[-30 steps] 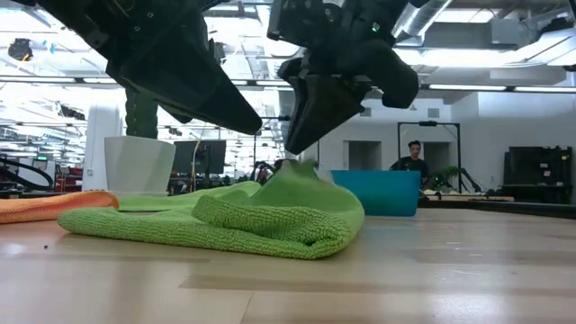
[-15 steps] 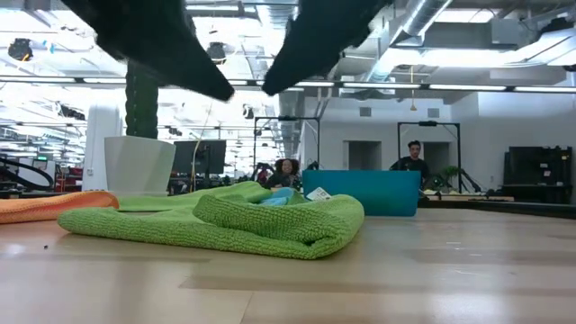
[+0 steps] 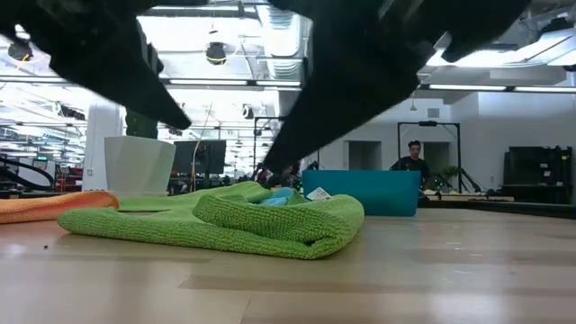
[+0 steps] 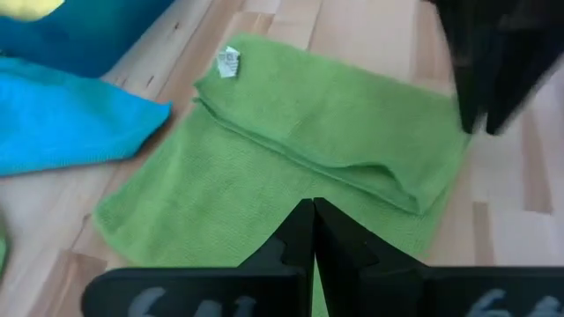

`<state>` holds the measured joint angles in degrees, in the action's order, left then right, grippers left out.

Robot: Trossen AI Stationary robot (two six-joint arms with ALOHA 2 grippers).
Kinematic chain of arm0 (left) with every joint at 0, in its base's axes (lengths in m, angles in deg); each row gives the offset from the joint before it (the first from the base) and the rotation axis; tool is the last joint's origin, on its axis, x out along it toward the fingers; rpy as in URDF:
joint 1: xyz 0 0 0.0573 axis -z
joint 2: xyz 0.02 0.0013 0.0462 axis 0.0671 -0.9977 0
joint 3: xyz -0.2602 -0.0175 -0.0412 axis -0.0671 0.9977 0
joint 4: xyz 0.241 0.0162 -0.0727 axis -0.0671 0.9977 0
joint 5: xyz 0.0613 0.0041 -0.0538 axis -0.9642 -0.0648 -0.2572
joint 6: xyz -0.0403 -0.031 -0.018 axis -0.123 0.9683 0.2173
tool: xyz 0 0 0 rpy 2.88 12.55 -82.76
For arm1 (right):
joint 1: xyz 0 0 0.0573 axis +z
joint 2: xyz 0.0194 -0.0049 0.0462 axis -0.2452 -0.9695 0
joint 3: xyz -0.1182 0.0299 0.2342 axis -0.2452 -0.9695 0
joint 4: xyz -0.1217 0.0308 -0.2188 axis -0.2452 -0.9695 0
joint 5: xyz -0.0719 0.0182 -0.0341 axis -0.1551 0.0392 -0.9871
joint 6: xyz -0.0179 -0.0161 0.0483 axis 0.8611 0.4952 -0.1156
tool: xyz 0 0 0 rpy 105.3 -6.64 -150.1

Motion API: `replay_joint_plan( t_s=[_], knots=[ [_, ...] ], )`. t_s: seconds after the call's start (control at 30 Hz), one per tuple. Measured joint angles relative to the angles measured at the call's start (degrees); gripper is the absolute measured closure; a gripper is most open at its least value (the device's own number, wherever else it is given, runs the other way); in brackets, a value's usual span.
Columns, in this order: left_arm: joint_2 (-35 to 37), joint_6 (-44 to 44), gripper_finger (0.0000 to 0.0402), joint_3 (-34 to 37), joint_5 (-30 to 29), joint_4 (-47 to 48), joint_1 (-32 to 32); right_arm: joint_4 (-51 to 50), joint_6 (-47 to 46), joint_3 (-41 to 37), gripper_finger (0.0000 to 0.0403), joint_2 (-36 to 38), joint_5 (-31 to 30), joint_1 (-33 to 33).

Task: Fold microfiber towels
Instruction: Fold the right green towel

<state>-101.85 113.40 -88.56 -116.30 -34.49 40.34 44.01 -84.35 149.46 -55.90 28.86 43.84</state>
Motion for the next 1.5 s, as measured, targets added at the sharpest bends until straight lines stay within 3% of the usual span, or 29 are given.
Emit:
replay_joint_plan(
  t_s=[0.4,0.63,1.0,1.27,1.5],
  knots=[
    [0.0,1.8,0.0401,2.5,2.0,-5.6,0.0,1.4,-1.9,0.1,0.0338,-1.9,2.3,1.8],
    [0.0,1.7,0.0401,2.5,2.0,-5.2,0.0,0.0,-2.1,1.1,0.0351,0.9,-7.0,1.7],
    [0.0,1.9,0.0401,2.5,2.9,-4.8,0.0,2.0,-5.1,0.9,0.0385,-4.7,0.7,1.5],
    [0.0,1.9,0.0401,2.5,3.0,-4.8,-0.1,1.1,-4.9,1.9,0.0373,-4.6,1.3,2.6],
    [0.0,1.6,0.0401,2.5,3.0,-4.8,-0.1,1.4,-3.6,4.7,0.0387,-4.5,-8.5,2.2]
  ],
)
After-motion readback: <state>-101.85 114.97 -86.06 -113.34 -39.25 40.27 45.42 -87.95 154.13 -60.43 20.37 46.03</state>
